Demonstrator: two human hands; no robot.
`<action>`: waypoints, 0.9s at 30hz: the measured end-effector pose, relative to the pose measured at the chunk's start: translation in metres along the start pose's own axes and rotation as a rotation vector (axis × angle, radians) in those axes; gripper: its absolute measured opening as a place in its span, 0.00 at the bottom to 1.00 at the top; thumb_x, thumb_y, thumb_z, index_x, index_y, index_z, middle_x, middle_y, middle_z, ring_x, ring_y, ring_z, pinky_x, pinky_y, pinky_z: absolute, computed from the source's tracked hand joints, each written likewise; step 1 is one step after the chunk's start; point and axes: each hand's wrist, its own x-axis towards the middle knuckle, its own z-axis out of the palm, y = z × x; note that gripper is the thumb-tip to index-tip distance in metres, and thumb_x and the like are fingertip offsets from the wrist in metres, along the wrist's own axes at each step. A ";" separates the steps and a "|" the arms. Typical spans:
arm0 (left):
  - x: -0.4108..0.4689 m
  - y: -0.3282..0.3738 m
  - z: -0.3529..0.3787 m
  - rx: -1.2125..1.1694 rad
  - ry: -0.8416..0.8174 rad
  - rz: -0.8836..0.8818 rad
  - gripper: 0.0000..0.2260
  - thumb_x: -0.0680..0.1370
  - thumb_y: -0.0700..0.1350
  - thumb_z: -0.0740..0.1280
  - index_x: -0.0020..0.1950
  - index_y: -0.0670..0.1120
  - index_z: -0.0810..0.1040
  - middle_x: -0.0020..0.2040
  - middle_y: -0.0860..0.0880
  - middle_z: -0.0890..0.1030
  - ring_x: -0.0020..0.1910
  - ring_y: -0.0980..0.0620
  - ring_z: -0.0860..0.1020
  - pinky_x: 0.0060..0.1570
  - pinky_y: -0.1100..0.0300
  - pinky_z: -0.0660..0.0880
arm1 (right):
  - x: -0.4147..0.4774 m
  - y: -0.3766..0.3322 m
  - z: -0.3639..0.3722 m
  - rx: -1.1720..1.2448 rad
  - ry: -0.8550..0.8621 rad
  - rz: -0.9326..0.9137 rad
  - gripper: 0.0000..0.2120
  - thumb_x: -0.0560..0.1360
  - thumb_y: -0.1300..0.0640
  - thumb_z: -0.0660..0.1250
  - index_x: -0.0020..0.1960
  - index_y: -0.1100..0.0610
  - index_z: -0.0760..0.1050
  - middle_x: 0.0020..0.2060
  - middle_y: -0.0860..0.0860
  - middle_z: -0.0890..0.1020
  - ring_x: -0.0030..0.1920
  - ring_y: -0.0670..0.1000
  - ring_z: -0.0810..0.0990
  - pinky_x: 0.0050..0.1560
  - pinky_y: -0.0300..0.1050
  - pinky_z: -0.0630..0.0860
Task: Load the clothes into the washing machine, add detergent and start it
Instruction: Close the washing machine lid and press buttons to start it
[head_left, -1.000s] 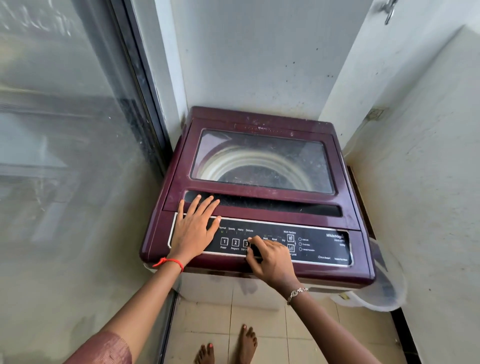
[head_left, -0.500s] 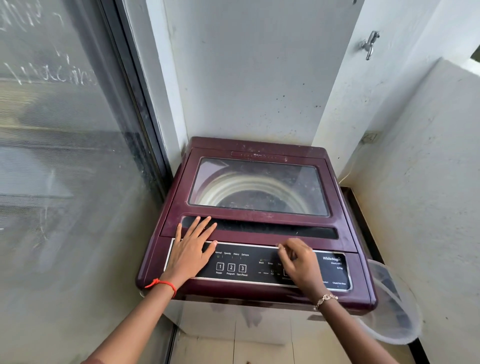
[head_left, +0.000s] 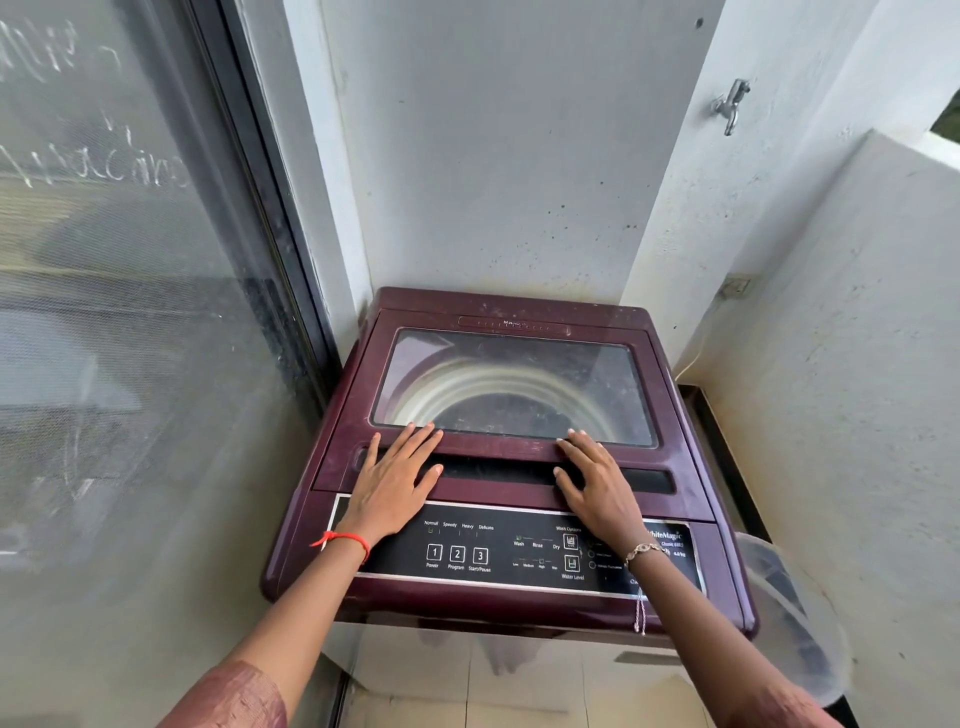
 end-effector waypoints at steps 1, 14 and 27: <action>0.000 0.000 0.001 0.003 0.003 -0.001 0.36 0.70 0.64 0.34 0.76 0.55 0.51 0.77 0.58 0.52 0.76 0.58 0.47 0.73 0.49 0.41 | 0.001 0.001 0.002 -0.039 -0.034 -0.007 0.23 0.78 0.48 0.57 0.70 0.57 0.67 0.72 0.53 0.66 0.74 0.51 0.60 0.73 0.40 0.49; 0.004 0.001 0.001 0.006 0.024 0.003 0.34 0.71 0.63 0.36 0.76 0.56 0.52 0.76 0.59 0.53 0.76 0.59 0.48 0.74 0.47 0.43 | 0.007 0.005 0.008 -0.199 -0.071 0.024 0.38 0.70 0.36 0.36 0.74 0.52 0.57 0.74 0.46 0.59 0.75 0.45 0.52 0.73 0.40 0.40; 0.007 0.005 -0.001 0.005 0.022 -0.012 0.35 0.70 0.63 0.34 0.76 0.55 0.52 0.77 0.59 0.53 0.76 0.59 0.47 0.74 0.50 0.42 | 0.009 0.007 0.006 -0.162 -0.042 0.033 0.37 0.71 0.36 0.38 0.73 0.52 0.60 0.74 0.46 0.61 0.75 0.44 0.54 0.74 0.42 0.44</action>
